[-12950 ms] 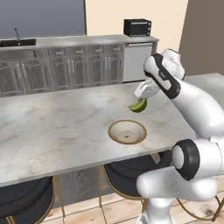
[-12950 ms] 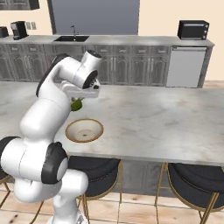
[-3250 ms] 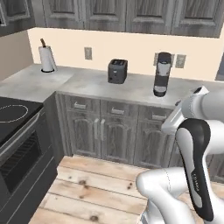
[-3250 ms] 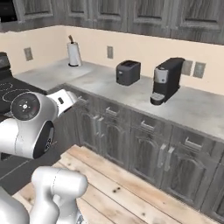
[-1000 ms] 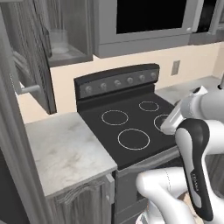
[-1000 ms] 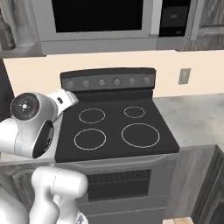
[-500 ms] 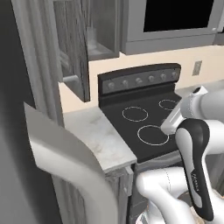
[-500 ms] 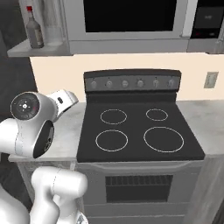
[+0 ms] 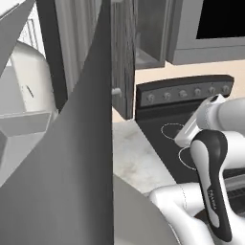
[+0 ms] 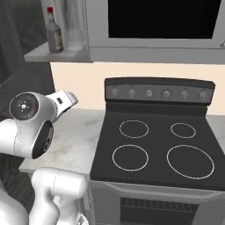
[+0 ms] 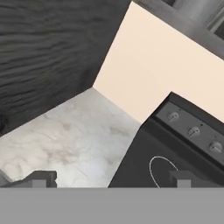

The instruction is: There is a bowl on the dining counter. Grab a lemon wedge from the fridge and place it in the bowl. Then get the liquor bottle and glass cup from the cabinet and place them next to the bowl.

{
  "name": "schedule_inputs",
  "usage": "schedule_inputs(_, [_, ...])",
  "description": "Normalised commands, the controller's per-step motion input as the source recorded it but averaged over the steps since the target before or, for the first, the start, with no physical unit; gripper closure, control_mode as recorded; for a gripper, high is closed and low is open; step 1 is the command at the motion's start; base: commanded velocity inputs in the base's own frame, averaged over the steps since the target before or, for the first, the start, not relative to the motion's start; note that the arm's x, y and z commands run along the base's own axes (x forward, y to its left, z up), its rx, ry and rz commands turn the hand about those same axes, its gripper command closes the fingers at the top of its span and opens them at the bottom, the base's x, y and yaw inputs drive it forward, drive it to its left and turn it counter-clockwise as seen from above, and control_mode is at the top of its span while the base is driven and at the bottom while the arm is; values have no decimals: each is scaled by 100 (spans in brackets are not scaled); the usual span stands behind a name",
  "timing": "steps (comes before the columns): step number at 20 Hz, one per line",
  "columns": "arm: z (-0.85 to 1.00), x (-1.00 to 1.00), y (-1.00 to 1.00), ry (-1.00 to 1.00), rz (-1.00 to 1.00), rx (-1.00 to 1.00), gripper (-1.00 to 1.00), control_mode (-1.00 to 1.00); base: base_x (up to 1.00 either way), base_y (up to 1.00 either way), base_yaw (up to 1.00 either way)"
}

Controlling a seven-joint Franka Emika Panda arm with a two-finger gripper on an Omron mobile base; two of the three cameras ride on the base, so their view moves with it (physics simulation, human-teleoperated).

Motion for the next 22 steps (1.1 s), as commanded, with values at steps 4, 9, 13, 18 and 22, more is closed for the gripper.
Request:
schedule_inputs(4, [0, 0, 0, 0, 0, 0, -100, 100, 56, -1, 26])
schedule_inputs(9, [0, 0, 0, 0, 0, 0, -100, 100, 40, -3, 19])
schedule_inputs(13, [0, 0, 0, 0, 0, 0, -100, 100, 56, 0, 13])
schedule_inputs(18, [0, 0, 0, 0, 0, 0, -100, 100, 41, 2, 5])
schedule_inputs(22, [5, 11, 12, -13, 0, 2, -100, -100, 0, 0, 0])
